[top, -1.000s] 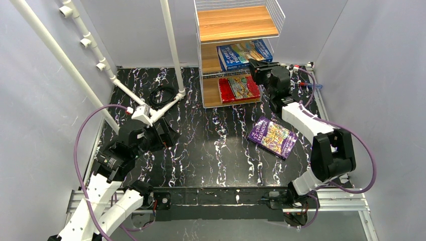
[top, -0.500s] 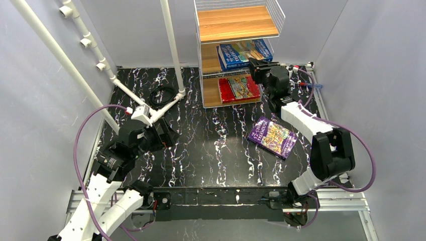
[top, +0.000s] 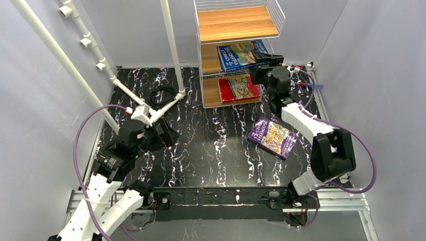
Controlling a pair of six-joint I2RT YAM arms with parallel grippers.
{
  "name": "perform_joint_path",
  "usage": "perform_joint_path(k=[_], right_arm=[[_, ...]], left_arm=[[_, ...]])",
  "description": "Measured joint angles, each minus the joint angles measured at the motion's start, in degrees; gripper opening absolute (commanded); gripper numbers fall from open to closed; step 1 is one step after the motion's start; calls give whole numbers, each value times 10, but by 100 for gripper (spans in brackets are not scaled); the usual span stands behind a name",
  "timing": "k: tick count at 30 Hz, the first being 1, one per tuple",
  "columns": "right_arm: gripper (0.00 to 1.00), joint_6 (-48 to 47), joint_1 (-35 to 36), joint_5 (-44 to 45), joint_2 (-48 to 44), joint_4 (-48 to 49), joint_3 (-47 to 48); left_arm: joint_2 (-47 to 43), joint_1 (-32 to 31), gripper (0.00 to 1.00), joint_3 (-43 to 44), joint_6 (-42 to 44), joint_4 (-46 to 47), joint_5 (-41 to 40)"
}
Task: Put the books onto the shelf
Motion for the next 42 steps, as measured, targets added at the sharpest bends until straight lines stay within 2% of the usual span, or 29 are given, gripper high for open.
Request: perform_joint_path(k=[4,16,21,27,34,38,42], right_arm=[[99,-2,0,0,-6,-4,-6],[99,-12,-2,-15,-21,-21,-14],[97,-47,-2,-32,-68,-53,-46],[89,-188,-6,-59,-175,-150,-76],[88,-397,-12,-31,-320,-320,-103],[88,-480,-13,-12,-362,-376,-101],[83,-533,-13,-19,-337,-408,-70]], left_arm=[[0,0,98,-2,-2,4,1],[-6,0,98,-16,-7,11,2],[-8,0,98,-24,-9,12,2],[-23,0,98,-43,-18,16,2],[-40,0,98,-71,-21,15,2],[-50,0,98,-79,-22,16,2],[-52,0,98,-80,-22,16,4]])
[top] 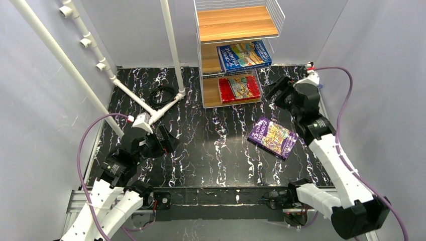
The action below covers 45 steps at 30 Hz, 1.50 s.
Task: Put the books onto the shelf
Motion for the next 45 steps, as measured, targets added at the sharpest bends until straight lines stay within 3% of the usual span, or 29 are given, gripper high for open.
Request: perform_joint_path(k=[6,15,29,45], right_arm=[[69,-39,1,-93,123,16,70],[21,45,16,-133,192,164,24],[17,109,27,-108,295,255,90],[16,122,37,-92,335,263,144]], left_arm=[[0,0,98,-7,0,2,3],[-2,0,98,-16,0,7,20],[16,0,98,-15,9,6,21],[16,0,98,-5,26,-1,20]])
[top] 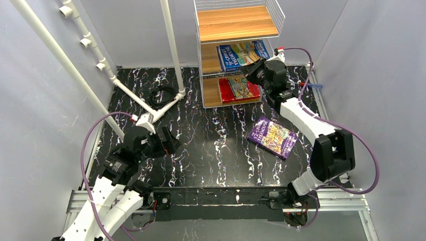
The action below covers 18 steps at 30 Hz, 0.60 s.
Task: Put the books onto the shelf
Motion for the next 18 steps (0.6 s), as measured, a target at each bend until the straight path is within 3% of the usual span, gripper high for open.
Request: perform_joint_path(k=[18], right_arm=[[17,-1,0,17,34,-12,38]], left_arm=[[-11,0,98,2,4,-13,-17]])
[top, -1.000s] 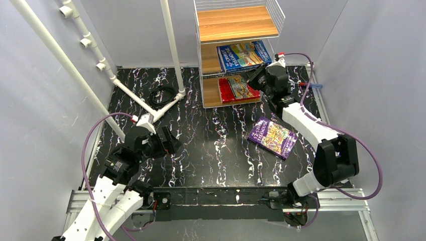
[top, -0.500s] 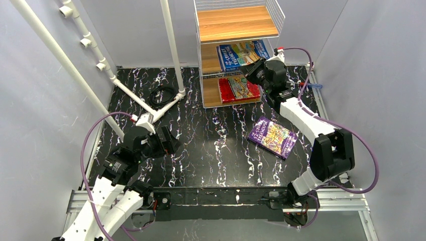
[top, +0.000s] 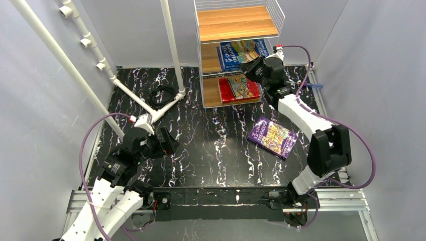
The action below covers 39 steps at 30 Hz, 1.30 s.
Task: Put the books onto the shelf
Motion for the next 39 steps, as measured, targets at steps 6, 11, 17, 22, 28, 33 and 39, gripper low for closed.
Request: perform_joint_path(k=[6,11,17,22,28,33,39], right_arm=[[17,-2,0,0,0,-1,0],[19,-11,0,1,-35,-10,-25],[48,-75,0,37,-151,-100,-56],[69,-164,-7,166,-251,-237,-69],[76,-219,-181,146,-269,-348,-134],[80,-223,-299,51,-204,-366,-220],[83,-226,-296,-22,-135,-346,-237]], left_arm=[[0,0,98,0,0,0,0],[-1,0,98,0,0,0,-2],[-1,0,98,0,1,0,-4],[-1,0,98,-2,2,2,-4],[7,0,98,-19,-13,4,-12],[17,0,98,-32,-36,15,-13],[14,0,98,-38,-59,28,-13]])
